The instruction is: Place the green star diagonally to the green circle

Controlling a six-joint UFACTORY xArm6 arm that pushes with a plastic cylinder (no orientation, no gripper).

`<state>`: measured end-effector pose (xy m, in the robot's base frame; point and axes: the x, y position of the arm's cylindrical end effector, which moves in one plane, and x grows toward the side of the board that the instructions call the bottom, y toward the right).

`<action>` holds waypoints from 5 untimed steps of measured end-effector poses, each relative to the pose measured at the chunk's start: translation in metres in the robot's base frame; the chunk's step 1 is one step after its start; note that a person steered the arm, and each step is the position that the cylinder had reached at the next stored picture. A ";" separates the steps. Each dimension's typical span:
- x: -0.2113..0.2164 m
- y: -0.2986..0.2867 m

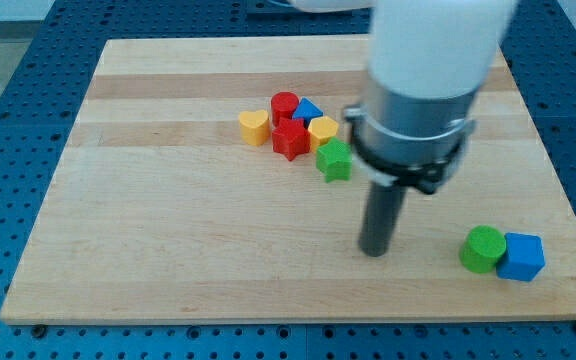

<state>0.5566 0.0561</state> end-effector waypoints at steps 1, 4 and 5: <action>-0.019 -0.055; -0.124 -0.089; -0.146 -0.070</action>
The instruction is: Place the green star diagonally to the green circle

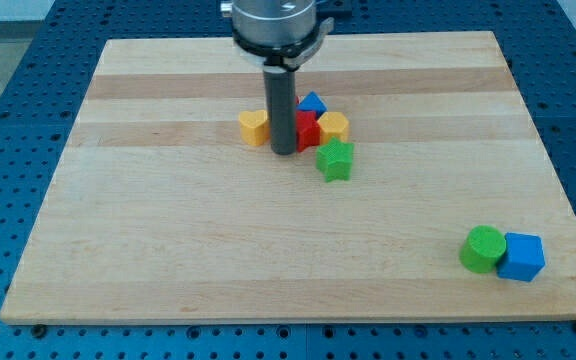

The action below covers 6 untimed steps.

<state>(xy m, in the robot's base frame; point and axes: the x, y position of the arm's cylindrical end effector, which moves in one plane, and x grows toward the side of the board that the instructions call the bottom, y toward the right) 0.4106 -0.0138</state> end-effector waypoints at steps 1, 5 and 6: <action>0.020 0.032; 0.071 0.067; 0.071 0.061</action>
